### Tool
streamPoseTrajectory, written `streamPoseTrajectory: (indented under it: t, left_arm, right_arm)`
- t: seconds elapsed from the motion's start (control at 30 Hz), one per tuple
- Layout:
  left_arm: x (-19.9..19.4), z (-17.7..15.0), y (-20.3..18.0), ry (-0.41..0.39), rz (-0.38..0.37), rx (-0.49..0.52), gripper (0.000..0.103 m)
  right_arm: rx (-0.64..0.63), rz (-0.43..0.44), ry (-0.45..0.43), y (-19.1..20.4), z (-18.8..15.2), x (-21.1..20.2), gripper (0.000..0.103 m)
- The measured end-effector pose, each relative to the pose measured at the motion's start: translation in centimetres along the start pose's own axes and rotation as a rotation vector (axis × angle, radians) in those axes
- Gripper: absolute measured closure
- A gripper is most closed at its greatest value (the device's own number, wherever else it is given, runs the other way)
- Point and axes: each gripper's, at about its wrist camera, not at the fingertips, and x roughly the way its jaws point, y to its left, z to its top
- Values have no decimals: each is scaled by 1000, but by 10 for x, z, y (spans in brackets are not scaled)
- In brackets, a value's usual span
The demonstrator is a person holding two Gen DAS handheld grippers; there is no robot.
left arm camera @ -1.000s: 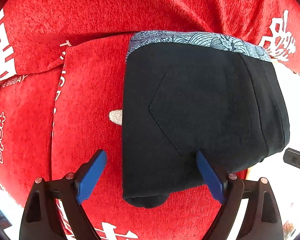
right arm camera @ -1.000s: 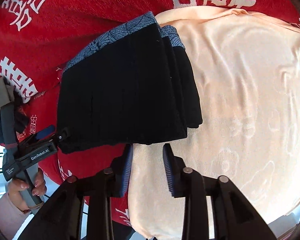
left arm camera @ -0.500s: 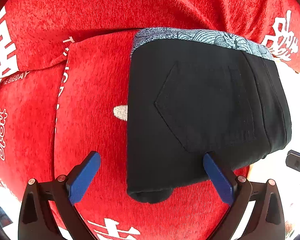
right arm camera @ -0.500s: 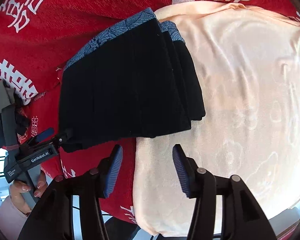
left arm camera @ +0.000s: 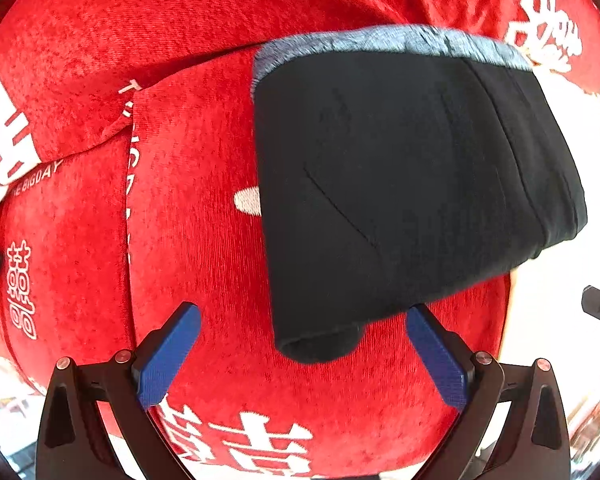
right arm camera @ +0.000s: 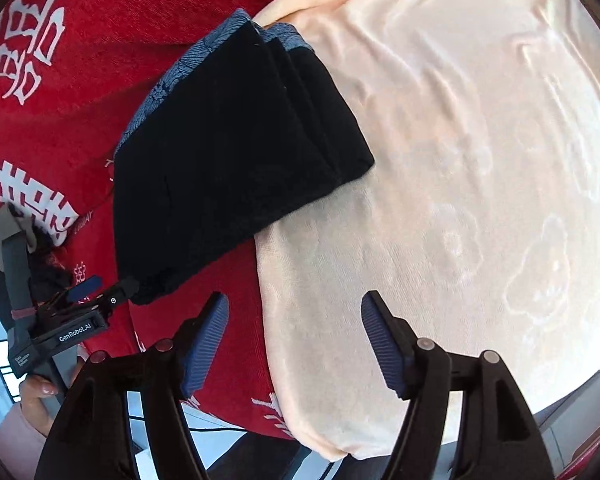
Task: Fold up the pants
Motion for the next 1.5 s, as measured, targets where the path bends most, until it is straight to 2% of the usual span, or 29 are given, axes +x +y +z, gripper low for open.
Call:
streamPoseTrajectory:
  t: [0.03,0.37,1.1,1.5]
  left_arm:
    - [-1,0,-1,5,5,10,0]
    - [-11,7,-6,9,35,50,0]
    - [-9,8,0,4,38,22,0]
    - [-13,23,23,-32,54,-23,0]
  right_arm:
    - [7,2,-1,-2,-3,-1,24]
    - [82,23,-11,-22,-14,-7,24]
    - [72,44,-42,-19,-7,-12,24]
    - [37,9,-116,-18,32,-35,24]
